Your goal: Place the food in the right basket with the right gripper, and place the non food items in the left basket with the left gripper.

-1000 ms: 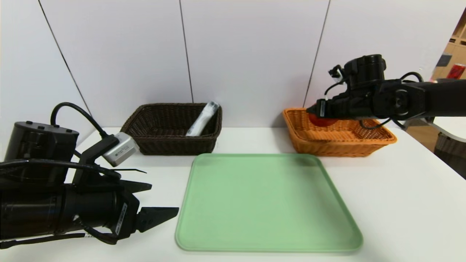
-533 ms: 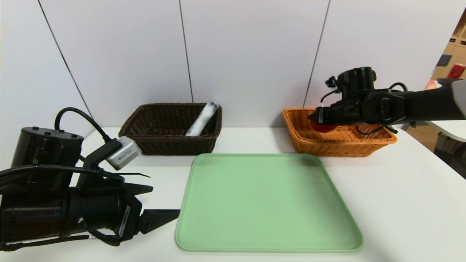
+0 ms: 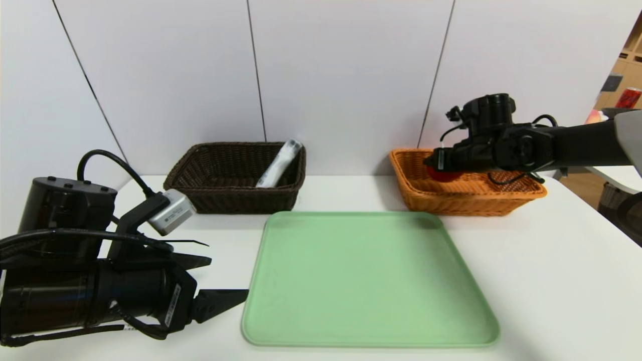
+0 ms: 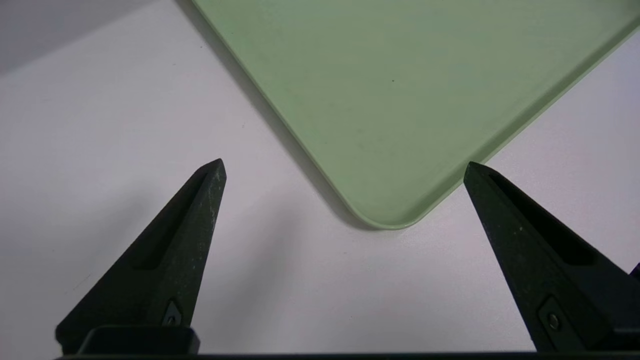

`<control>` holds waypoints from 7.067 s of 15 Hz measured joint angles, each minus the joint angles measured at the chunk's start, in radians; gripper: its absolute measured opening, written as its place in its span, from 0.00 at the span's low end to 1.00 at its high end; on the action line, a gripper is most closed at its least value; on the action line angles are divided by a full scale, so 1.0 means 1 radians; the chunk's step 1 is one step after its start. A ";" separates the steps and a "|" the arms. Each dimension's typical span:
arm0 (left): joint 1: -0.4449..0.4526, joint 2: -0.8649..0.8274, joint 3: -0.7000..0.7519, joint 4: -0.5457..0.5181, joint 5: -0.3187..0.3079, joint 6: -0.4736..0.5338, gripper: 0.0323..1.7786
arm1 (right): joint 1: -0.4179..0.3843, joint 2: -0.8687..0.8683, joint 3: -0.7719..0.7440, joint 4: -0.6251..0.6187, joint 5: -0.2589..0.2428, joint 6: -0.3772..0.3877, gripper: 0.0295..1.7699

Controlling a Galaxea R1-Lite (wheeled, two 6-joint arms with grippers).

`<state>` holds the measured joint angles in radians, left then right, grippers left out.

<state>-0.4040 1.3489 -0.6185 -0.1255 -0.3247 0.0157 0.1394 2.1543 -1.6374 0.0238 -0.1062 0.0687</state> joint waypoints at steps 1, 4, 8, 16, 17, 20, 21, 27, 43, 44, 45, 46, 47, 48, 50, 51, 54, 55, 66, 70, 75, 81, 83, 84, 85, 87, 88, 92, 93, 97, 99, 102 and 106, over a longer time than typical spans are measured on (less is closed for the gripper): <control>0.000 0.000 0.000 -0.001 0.000 0.000 0.95 | 0.000 0.000 0.000 0.000 0.000 0.000 0.76; -0.001 0.001 0.000 -0.001 0.000 0.000 0.95 | 0.002 0.002 -0.002 0.000 0.000 -0.001 0.82; 0.000 0.000 0.003 -0.002 0.001 0.000 0.95 | 0.001 -0.003 -0.011 0.011 0.003 -0.008 0.88; 0.004 -0.058 -0.027 -0.001 0.006 0.000 0.95 | 0.014 -0.157 0.009 0.144 0.011 -0.001 0.94; 0.004 -0.074 -0.038 0.001 0.010 -0.007 0.95 | 0.019 -0.194 0.027 0.170 0.013 -0.002 0.94; 0.003 -0.114 -0.064 0.010 0.091 -0.011 0.95 | 0.042 -0.335 0.108 0.274 0.016 0.000 0.95; 0.002 -0.124 -0.067 0.012 0.117 -0.011 0.95 | 0.051 -0.381 0.143 0.294 0.016 0.000 0.95; 0.003 -0.172 -0.077 0.041 0.338 -0.011 0.95 | 0.128 -0.694 0.413 0.352 0.016 0.008 0.96; 0.058 -0.538 -0.021 0.267 0.457 0.018 0.95 | 0.136 -1.485 0.780 0.641 0.016 0.014 0.96; 0.075 -0.586 0.004 0.282 0.457 0.020 0.95 | 0.117 -1.529 0.793 0.663 0.017 0.014 0.96; 0.094 -0.632 0.025 0.304 0.457 0.021 0.95 | 0.094 -1.568 0.801 0.683 0.018 0.014 0.96; 0.115 -0.676 0.043 0.325 0.457 0.022 0.95 | 0.073 -1.603 0.805 0.696 0.022 0.010 0.96; 0.137 -0.719 0.062 0.341 0.456 0.024 0.95 | 0.050 -1.635 0.807 0.711 0.031 0.004 0.96; 0.159 -0.764 0.087 0.354 0.455 0.030 0.95 | 0.027 -1.667 0.807 0.731 0.045 -0.001 0.96; 0.203 -0.853 0.147 0.359 0.454 0.055 0.95 | -0.012 -1.726 0.803 0.769 0.073 -0.019 0.96; 0.227 -0.903 0.182 0.361 0.453 0.069 0.95 | -0.028 -1.755 0.801 0.794 0.091 -0.034 0.96; 0.286 -1.018 0.270 0.357 0.458 0.091 0.95 | -0.059 -1.818 0.806 0.827 0.102 -0.080 0.96; 0.291 -1.032 0.279 0.357 0.459 0.091 0.95 | -0.067 -1.828 0.808 0.841 0.103 -0.081 0.96; 0.395 -1.173 0.341 0.383 0.438 0.167 0.95 | -0.094 -1.907 0.786 0.961 0.118 -0.077 0.96; 0.398 -1.206 0.353 0.383 0.437 0.167 0.95 | -0.117 -1.966 0.768 1.026 0.127 -0.078 0.96; 0.398 -1.265 0.386 0.378 0.440 0.167 0.95 | -0.131 -2.087 0.780 1.015 0.150 -0.081 0.96; 0.398 -1.333 0.416 0.336 0.379 0.146 0.95 | -0.134 -2.152 0.867 0.755 0.165 -0.072 0.96; 0.398 -1.344 0.419 0.320 0.341 0.105 0.95 | -0.134 -2.155 0.932 0.654 0.158 -0.073 0.96; 0.398 -1.346 0.431 0.311 0.340 0.102 0.95 | -0.134 -2.156 0.970 0.602 0.150 -0.074 0.96; 0.398 -1.347 0.449 0.289 0.340 0.102 0.95 | -0.134 -2.156 1.012 0.552 0.139 -0.074 0.96; 0.398 -1.349 0.498 0.213 0.343 0.103 0.95 | -0.134 -2.156 1.107 0.436 0.109 -0.075 0.96; 0.398 -1.349 0.524 0.174 0.344 0.105 0.95 | -0.134 -2.156 1.154 0.380 0.095 -0.076 0.96; 0.398 -1.349 0.596 0.089 0.345 0.105 0.95 | -0.134 -2.156 1.327 0.227 0.044 -0.075 0.96; 0.398 -1.349 0.603 0.085 0.343 0.103 0.95 | -0.134 -2.156 1.377 0.181 0.041 -0.076 0.96; 0.398 -1.349 0.616 0.104 0.327 0.079 0.95 | -0.134 -2.156 1.559 0.005 0.044 -0.076 0.96; 0.398 -1.349 0.618 0.129 0.327 0.066 0.95 | -0.134 -2.156 1.587 -0.021 0.049 -0.078 0.96; 0.398 -1.349 0.618 0.130 0.326 0.051 0.95 | -0.134 -2.156 1.597 -0.007 0.084 -0.075 0.96; 0.398 -1.349 0.619 0.130 0.327 0.047 0.95 | -0.134 -2.156 1.622 -0.003 0.111 -0.078 0.96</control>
<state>-0.0057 0.0000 0.0000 0.0047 0.0023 0.0626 0.0057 -0.0013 -0.0153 0.0206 0.0047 -0.0096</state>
